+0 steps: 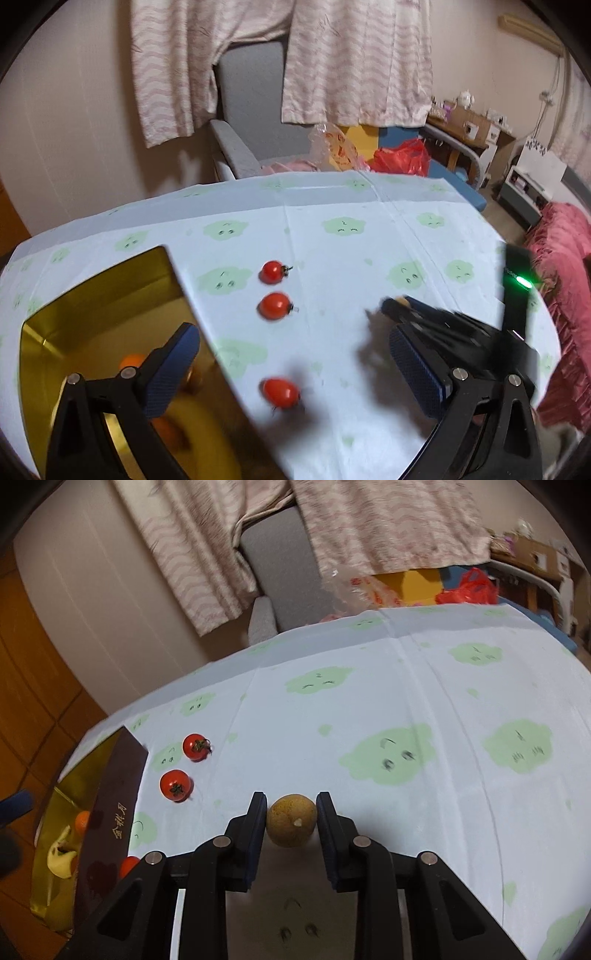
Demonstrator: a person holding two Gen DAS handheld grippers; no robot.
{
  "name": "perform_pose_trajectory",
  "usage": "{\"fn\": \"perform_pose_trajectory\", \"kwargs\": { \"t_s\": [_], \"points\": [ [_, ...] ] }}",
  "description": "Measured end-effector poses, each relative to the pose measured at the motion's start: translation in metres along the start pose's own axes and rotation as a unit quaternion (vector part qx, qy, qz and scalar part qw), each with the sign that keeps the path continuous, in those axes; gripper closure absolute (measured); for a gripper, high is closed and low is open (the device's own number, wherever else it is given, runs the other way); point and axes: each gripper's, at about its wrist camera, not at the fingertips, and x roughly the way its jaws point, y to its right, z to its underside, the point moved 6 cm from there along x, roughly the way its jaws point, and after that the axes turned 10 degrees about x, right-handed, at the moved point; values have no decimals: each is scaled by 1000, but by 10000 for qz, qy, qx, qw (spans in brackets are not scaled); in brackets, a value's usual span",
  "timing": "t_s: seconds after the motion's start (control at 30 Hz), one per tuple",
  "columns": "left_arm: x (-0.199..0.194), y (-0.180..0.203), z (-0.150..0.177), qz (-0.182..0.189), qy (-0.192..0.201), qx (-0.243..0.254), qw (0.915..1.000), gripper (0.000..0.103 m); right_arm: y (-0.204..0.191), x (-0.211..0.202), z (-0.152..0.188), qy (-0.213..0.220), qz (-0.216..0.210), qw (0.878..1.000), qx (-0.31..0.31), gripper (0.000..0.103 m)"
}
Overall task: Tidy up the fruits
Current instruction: 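Close the left tool on a cherry tomato while the right tool holds its brown fruit, then lower the tomato and brown fruit into the gold tray and open both tools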
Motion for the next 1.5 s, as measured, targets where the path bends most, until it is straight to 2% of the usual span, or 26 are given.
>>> {"fn": "perform_pose_trajectory", "kwargs": {
  "t_s": [0.13,0.27,0.3,0.53,0.67,0.7,0.73,0.8,1.03,1.13,1.5],
  "points": [
    [41,4,-18,-92,-334,255,9991,1,9,-6,1,91,-170,9995,244,75],
    [81,1,-22,150,-828,194,9963,28,18,-3,0,38,-269,9982,533,75],
    [87,-1,-22,114,-910,165,9956,32,21,-3,1,28,-287,9978,592,75],
    [119,2,-16,-131,-1254,550,9905,35,22,-2,2,-20,-457,9966,688,75],
    [131,-1,-11,-124,-1464,529,9877,53,24,-2,2,-25,-531,9958,745,75],
    [135,-3,-8,-60,-1581,481,9862,63,25,-2,2,-26,-546,9956,757,75],
    [136,-3,-7,48,-1604,406,9862,65,25,-2,2,-29,-556,9955,766,75],
    [135,-5,-6,108,-1601,362,9864,69,25,-1,3,-31,-569,9953,778,75],
    [125,-9,-6,264,-1437,242,9890,70,26,-1,3,-31,-590,9951,789,75],
    [114,-12,-7,383,-1278,52,9910,71,26,-1,3,-33,-593,9951,792,75],
    [60,-3,-12,633,-629,-74,9960,71,25,-3,2,16,-537,9957,756,75]
  ]
}}
